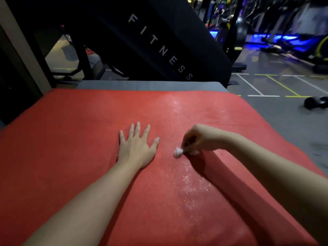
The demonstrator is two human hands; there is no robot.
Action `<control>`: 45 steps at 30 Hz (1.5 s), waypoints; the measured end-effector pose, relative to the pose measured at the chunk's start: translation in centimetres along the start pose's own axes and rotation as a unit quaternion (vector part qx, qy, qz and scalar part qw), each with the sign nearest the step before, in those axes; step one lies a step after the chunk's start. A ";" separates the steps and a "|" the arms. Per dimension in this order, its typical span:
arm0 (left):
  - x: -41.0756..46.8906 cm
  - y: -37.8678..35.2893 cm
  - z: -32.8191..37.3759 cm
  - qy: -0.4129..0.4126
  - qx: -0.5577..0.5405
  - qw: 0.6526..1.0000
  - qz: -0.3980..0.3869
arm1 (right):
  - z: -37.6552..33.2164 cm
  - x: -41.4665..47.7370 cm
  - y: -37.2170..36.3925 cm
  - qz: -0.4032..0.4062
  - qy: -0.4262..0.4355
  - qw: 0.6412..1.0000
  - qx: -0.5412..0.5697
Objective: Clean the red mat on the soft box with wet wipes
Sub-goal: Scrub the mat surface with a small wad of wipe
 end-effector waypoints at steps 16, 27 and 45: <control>0.3 -0.4 -0.2 -0.007 0.005 1.000 0.011 | 3.6 6.9 4.8 -0.092 -0.053 0.994 0.010; 0.2 -0.1 -0.4 -0.014 0.002 1.000 0.001 | 7.5 15.1 7.2 0.242 -0.085 0.966 0.027; 0.4 -0.2 -0.2 -0.010 0.006 1.000 0.010 | 10.4 24.7 10.0 0.348 -0.130 0.928 -0.010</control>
Point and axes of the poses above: each hand's wrist, its own x-axis towards the middle knuckle, its own y-axis out of the back of the hand, z = x × y, the point moved 2 cm from there along x, towards the middle knuckle, and after that the axes turned 2 degrees about x, right-handed, at the moved point
